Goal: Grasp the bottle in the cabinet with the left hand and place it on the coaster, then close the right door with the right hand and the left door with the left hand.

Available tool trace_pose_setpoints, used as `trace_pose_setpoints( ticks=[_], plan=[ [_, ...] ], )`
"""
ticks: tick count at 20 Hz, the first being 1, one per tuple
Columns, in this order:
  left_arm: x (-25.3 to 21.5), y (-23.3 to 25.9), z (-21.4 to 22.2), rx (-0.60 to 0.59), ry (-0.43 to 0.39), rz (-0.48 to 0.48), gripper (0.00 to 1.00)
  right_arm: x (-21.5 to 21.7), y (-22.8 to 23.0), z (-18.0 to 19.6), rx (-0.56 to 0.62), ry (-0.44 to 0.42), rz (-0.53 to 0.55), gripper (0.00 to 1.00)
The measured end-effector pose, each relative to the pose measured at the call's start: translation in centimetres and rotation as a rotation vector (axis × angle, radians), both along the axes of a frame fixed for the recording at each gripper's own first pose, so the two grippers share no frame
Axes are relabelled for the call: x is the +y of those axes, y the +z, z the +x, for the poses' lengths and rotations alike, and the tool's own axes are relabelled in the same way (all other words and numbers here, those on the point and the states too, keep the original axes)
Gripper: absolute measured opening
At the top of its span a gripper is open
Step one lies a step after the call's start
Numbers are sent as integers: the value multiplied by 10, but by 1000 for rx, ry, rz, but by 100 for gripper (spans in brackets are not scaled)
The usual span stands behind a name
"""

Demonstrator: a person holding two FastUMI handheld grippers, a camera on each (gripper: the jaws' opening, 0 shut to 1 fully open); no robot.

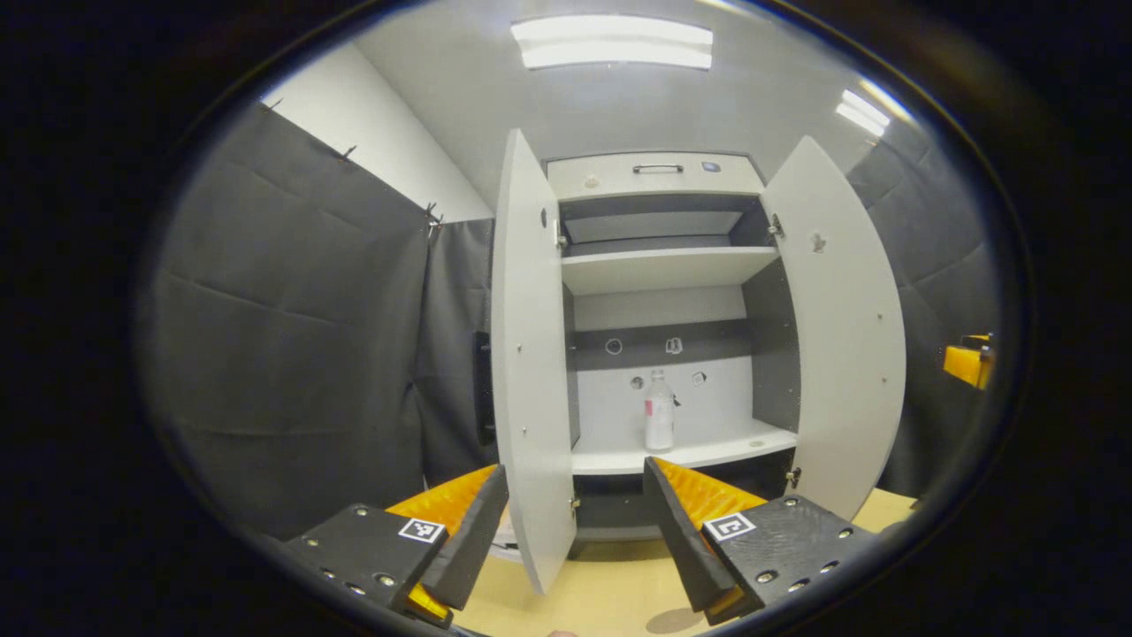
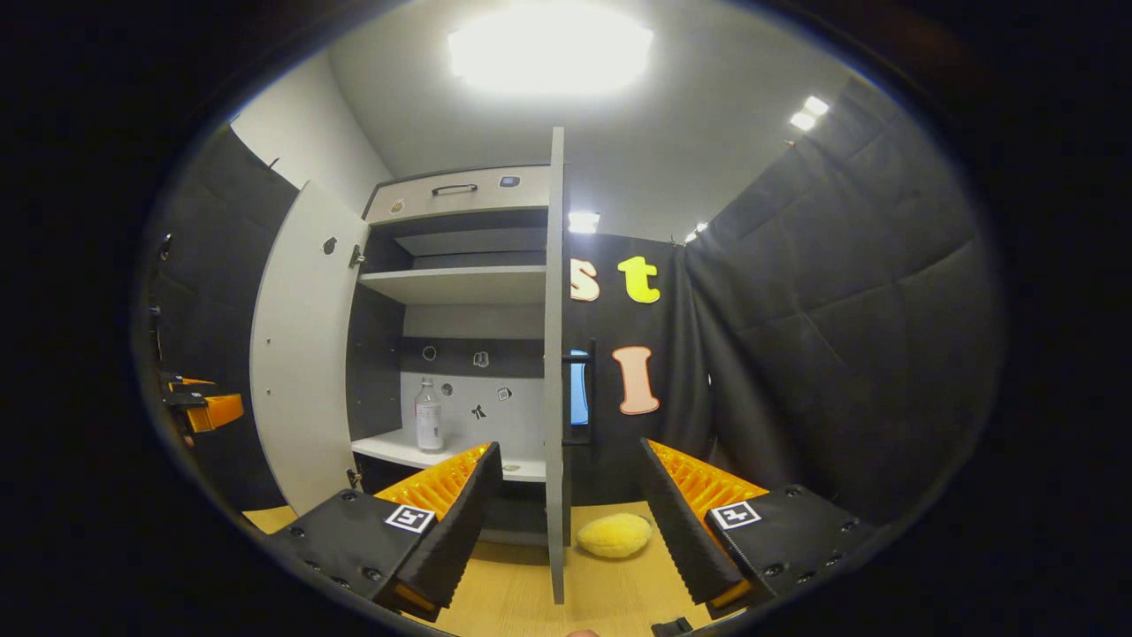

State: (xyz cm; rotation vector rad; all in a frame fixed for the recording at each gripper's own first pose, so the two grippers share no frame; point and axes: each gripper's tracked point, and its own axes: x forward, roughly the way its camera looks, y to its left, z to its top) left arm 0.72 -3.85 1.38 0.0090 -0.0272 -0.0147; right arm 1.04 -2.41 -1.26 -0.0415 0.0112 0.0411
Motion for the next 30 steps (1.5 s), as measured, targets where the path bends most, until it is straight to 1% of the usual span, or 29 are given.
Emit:
trace_pose_setpoints(
  ticks=[1, 2, 6, 9, 11, 12, 13, 18, 19, 20, 23, 24, 30],
  plan=[
    [-5, 3, 2, -3, 0, 1, 90, -3, -1, 1, -1, 5, 0, 97],
    [-10, 3, 4, -4, -1, 0, 82, -5, -2, 1, -1, 12, 3, 97],
    [-33, 9, 18, -5, -13, -23, 83, -18, -7, 1, -4, 39, 7, 97],
    [-46, 18, 35, -14, -32, -39, 82, -30, -11, -1, 8, 30, 42, 97],
    [-55, 22, 48, -18, -53, -47, 97, -35, -12, -2, 11, 23, 54, 97],
    [-60, 23, 53, -21, -65, -52, 82, -38, -13, -2, 15, 18, 50, 97],
    [-65, 25, 61, -25, -77, -55, 90, -41, -15, 0, 18, 9, 43, 97],
    [-85, 23, 106, -33, -139, -67, 90, -52, -20, 7, 25, -52, 36, 97],
    [-88, 19, 116, -27, -152, -75, 94, -53, -21, 8, 27, -68, 37, 97],
    [-92, 16, 127, -20, -165, -84, 90, -53, -20, 11, 27, -76, 38, 97],
    [-99, 10, 161, -15, -192, -105, 90, -56, -20, 21, 27, -105, 27, 97],
    [-103, 8, 172, -15, -202, -109, 97, -56, -20, 24, 24, -120, 26, 97],
    [-119, -8, 244, -8, -244, -108, 97, -62, -25, 37, 23, -207, 7, 97]
  ],
)
